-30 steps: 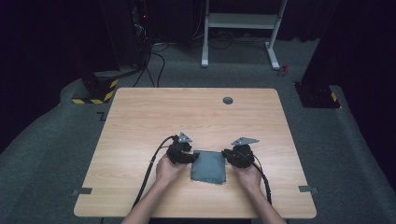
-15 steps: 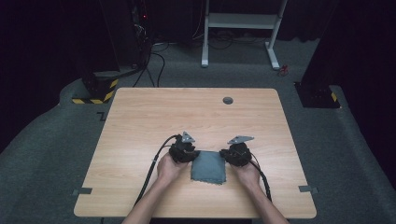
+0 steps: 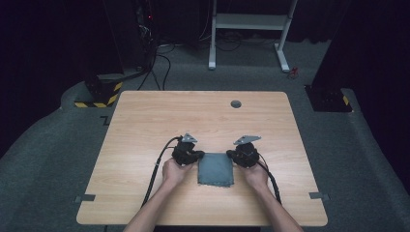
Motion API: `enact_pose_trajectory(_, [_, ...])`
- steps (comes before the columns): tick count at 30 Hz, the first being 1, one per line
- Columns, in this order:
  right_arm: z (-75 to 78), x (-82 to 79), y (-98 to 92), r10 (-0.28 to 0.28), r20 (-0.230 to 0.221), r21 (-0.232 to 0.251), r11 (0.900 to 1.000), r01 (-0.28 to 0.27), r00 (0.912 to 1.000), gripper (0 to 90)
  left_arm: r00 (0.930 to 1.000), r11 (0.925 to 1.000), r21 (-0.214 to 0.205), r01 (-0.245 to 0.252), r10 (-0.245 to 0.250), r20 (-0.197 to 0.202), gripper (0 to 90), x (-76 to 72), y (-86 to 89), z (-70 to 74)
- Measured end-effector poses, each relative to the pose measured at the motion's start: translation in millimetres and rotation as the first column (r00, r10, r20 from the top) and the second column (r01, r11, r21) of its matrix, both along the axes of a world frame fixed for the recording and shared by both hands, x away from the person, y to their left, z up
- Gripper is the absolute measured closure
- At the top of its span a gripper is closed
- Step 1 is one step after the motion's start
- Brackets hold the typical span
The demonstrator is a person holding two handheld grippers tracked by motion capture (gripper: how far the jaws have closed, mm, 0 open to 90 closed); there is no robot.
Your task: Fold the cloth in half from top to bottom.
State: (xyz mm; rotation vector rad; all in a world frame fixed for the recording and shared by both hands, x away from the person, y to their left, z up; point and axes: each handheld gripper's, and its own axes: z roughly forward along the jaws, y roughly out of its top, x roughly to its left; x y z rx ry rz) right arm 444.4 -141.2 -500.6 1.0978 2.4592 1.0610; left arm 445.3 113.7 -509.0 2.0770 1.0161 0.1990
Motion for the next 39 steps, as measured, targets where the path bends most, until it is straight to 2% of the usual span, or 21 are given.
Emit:
enact_pose_trajectory(5, [3.1,11.4,7.0,-0.013,0.014,-0.008,0.9999,0.013,0.9998,88.4,0.9993,0.9992,0.030,-0.026,0.025,0.026,86.8,11.3,0.2,3.9])
enact_pose_trajectory(9, [2.8,23.4,8.5,-0.043,0.022,-0.013,0.9990,0.043,0.9989,88.4,0.9978,0.9986,0.024,-0.048,0.047,0.046,86.6,22.3,-2.2,5.0])
enact_pose_trajectory(12, [1.8,29.0,9.3,-0.060,0.020,-0.013,0.9981,0.061,0.9980,88.3,0.9975,0.9979,0.032,-0.057,0.056,0.043,86.1,27.0,-3.4,2.7])
enact_pose_trajectory(13, [-1.3,34.2,11.6,-0.071,0.018,-0.032,0.9969,0.072,0.9973,88.3,0.9973,0.9968,0.056,-0.058,0.055,0.049,86.0,29.2,-5.8,-0.3])
enact_pose_trajectory(16, [-5.8,39.7,14.6,-0.072,0.006,-0.043,0.9965,0.072,0.9974,87.7,0.9976,0.9954,0.078,-0.057,0.053,0.044,85.0,30.8,-6.7,-3.5])
enact_pose_trajectory(18, [-8.2,40.6,16.2,-0.075,0.001,-0.048,0.9960,0.075,0.9972,86.3,0.9978,0.9952,0.075,-0.063,0.061,0.024,79.3,31.2,-4.3,-4.1])
enact_pose_trajectory(19, [-9.2,40.7,16.1,-0.073,-0.004,-0.048,0.9962,0.073,0.9973,81.6,0.9979,0.9963,0.055,-0.065,0.065,0.006,74.8,29.9,-3.1,-3.5])
enact_pose_trajectory(20, [-9.2,40.7,16.1,-0.073,-0.004,-0.048,0.9962,0.073,0.9973,81.6,0.9979,0.9963,0.055,-0.065,0.065,0.006,69.4,29.9,-3.1,-3.5])
enact_pose_trajectory(21, [-8.4,39.0,14.8,-0.088,-0.014,-0.032,0.9957,0.088,0.9960,73.2,0.9980,0.9962,0.061,-0.061,0.061,0.016,63.9,28.4,-1.7,-2.0])
enact_pose_trajectory(24, [-2.6,30.5,13.3,-0.085,0.010,-0.001,0.9964,0.085,0.9964,71.1,0.9990,0.9973,0.065,-0.035,0.034,0.029,55.5,15.3,-0.6,2.7])
enact_pose_trajectory(25, [-2.6,30.5,13.3,-0.085,0.010,-0.001,0.9964,0.085,0.9964,71.1,0.9990,0.9973,0.065,-0.035,0.034,0.029,53.2,15.3,-0.6,2.7])
enact_pose_trajectory(26, [0.5,21.4,13.2,-0.060,0.023,0.010,0.9982,0.060,0.9979,70.2,0.9995,0.9972,0.073,-0.014,0.013,0.028,51.4,6.1,-1.6,3.1])
enact_pose_trajectory(28, [1.1,15.2,13.7,-0.043,0.028,0.007,0.9991,0.042,0.9987,70.1,0.9995,0.9968,0.079,0.002,-0.004,0.032,49.4,-3.4,-2.3,3.0])
enact_pose_trajectory(29, [1.1,10.2,14.0,-0.032,0.030,0.003,0.9995,0.031,0.9991,69.9,0.9995,0.9968,0.079,0.002,-0.004,0.032,47.7,-3.4,-2.3,3.0])
enact_pose_trajectory(30, [1.1,10.2,14.0,-0.032,0.030,0.003,0.9995,0.031,0.9991,69.9,0.9994,0.9958,0.091,0.011,-0.014,0.032,47.7,-8.0,-2.0,2.9])
enact_pose_trajectory(31, [-0.1,3.1,13.4,-0.014,0.025,0.001,0.9999,0.014,0.9996,70.0,0.9993,0.9943,0.106,0.015,-0.018,0.032,46.6,-16.9,-1.4,1.4])
enact_pose_trajectory(33, [-1.4,-0.4,12.6,-0.004,0.025,-0.004,1.0000,0.004,0.9997,69.9,0.9991,0.9923,0.121,0.026,-0.030,0.028,46.0,-22.8,0.4,-0.4])
enact_pose_trajectory(39, [-5.1,-6.9,9.3,0.001,0.019,-0.015,0.9999,-0.001,0.9998,69.9,0.9993,0.9924,0.123,0.006,-0.010,0.036,46.2,-35.2,6.8,-5.7])
